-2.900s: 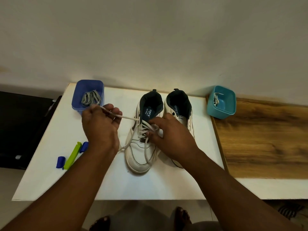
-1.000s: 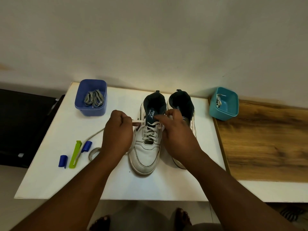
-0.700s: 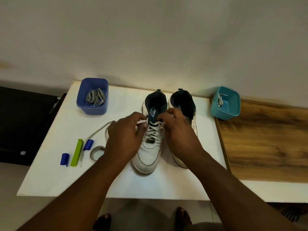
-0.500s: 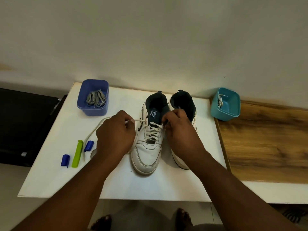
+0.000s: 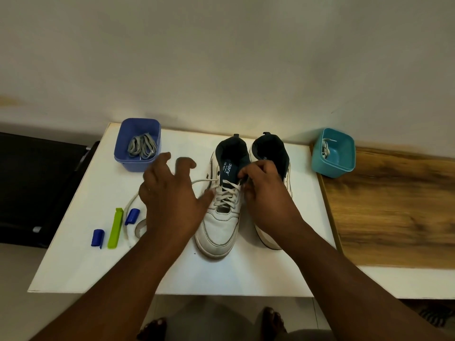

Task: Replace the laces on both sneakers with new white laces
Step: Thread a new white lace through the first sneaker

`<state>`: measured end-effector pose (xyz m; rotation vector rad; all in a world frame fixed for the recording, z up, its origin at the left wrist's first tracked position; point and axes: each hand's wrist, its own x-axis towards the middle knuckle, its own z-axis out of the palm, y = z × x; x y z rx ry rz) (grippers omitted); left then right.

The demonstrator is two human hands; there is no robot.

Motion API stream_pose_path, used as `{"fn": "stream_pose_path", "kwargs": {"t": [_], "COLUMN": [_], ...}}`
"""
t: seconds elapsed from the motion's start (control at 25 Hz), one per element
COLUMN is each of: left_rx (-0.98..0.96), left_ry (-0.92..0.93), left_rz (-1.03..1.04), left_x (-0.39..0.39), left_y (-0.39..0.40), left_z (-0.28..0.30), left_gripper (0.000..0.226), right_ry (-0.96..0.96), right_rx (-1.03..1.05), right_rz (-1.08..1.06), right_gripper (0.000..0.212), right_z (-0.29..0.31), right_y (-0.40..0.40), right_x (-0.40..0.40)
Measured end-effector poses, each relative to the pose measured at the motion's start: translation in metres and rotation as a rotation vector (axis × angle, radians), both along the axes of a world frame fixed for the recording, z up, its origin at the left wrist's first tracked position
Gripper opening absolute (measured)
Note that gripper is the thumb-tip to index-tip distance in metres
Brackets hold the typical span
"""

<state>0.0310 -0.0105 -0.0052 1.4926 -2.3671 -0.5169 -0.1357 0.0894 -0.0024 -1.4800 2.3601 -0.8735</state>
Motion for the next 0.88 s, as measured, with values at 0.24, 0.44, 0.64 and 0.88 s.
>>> {"fn": "stream_pose_path", "kwargs": {"t": [0.24, 0.44, 0.64, 0.88], "left_rx": [0.022, 0.046, 0.312, 0.692], "left_ry": [-0.191, -0.245, -0.005, 0.949], "left_rz": [-0.025, -0.058, -0.068, -0.126], "left_x": [-0.004, -0.002, -0.005, -0.003], "left_y": [0.014, 0.015, 0.016, 0.022], "left_z": [0.0, 0.005, 0.025, 0.067], "left_gripper": [0.079, 0.045, 0.04, 0.032], "right_ry": [0.03, 0.037, 0.017, -0.345], "right_rx": [0.046, 0.058, 0.096, -0.207], "right_rz": [-0.029, -0.038, -0.024, 0.089], "right_gripper": [0.026, 0.027, 0.037, 0.017], "right_z": [-0.002, -0.002, 0.002, 0.023], "right_y": [0.0, -0.001, 0.001, -0.002], "right_x": [0.002, 0.002, 0.002, 0.023]}}
